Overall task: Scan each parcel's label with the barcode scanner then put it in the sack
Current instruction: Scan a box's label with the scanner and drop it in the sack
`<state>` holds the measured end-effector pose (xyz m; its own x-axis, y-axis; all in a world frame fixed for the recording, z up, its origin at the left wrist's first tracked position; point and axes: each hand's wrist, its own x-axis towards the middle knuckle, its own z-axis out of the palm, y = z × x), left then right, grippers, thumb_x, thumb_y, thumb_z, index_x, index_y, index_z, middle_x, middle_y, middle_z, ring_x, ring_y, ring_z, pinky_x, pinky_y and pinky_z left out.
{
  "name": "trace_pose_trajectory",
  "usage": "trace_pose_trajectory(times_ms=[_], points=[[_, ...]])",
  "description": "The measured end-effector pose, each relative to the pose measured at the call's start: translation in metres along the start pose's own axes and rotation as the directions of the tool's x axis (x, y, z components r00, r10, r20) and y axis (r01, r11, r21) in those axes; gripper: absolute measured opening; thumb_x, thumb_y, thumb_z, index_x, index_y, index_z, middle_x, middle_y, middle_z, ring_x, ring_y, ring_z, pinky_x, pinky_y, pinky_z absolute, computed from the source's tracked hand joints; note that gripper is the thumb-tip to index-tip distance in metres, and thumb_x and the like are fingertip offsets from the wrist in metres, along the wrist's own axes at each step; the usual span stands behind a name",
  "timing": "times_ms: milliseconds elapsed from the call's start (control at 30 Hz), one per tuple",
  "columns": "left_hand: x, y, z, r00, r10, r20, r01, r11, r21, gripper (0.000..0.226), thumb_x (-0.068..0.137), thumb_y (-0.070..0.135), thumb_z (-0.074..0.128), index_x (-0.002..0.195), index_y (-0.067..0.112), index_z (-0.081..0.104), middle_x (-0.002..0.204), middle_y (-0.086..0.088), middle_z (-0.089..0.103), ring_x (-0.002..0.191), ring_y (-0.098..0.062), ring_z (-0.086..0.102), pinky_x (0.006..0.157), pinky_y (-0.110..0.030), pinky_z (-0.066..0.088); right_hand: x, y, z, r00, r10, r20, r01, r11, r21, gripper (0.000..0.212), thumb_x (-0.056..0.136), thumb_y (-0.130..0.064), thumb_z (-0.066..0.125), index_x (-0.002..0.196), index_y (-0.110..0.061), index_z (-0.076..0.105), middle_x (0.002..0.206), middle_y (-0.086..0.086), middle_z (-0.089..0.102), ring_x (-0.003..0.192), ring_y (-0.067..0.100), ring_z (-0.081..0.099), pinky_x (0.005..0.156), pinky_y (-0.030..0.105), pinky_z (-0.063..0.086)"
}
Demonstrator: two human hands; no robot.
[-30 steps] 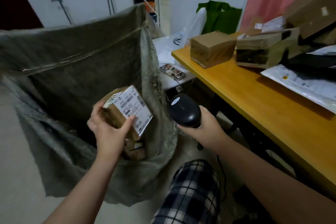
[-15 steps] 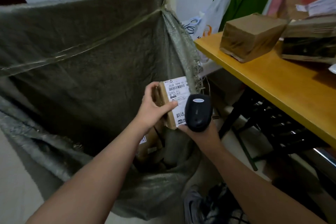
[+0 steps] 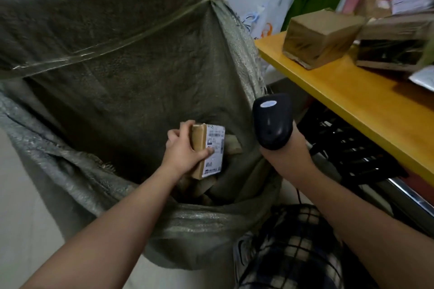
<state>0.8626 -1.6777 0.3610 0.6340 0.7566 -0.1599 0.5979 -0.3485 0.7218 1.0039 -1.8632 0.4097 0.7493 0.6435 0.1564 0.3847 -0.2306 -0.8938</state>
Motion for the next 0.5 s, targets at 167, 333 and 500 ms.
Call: trace_pose_trajectory(times_ms=[167,333,500], points=[[-0.012,0.012,0.024,0.995,0.04,0.095,-0.067,0.952,0.297,0.088,0.073,0.055,0.073,0.143,0.041,0.021,0.139,-0.014,0.028,0.125,-0.035,0.038,0.103,-0.05,0.039,-0.004,-0.019,-0.019,1.0,0.025,-0.002,-0.025,0.998,-0.058,0.067,0.08,-0.007,0.072,0.139,-0.015,0.041,0.104,-0.013,0.052,0.103,0.008,0.049,0.083,0.025,0.039],[-0.016,0.04,0.021,0.989,0.127,0.074,-0.146,0.917,0.37,0.074,0.087,0.052,0.059,0.15,0.033,0.024,0.152,-0.019,0.02,0.137,-0.038,0.024,0.114,-0.047,0.026,-0.001,-0.02,-0.028,0.982,0.151,-0.114,-0.155,0.988,-0.021,0.067,0.074,0.0,0.069,0.135,-0.015,0.044,0.103,-0.003,0.056,0.099,0.017,0.055,0.074,0.026,0.039],[-0.022,0.092,-0.009,0.898,0.412,-0.159,-0.372,0.9,0.228,0.052,0.091,0.035,0.059,0.138,0.016,0.046,0.14,-0.011,0.039,0.13,-0.031,0.034,0.109,-0.039,0.03,-0.002,-0.026,-0.048,0.965,0.194,-0.175,-0.2,0.98,-0.021,0.052,0.075,-0.003,0.069,0.122,-0.015,0.053,0.098,-0.001,0.059,0.089,0.016,0.056,0.072,0.026,0.042]])
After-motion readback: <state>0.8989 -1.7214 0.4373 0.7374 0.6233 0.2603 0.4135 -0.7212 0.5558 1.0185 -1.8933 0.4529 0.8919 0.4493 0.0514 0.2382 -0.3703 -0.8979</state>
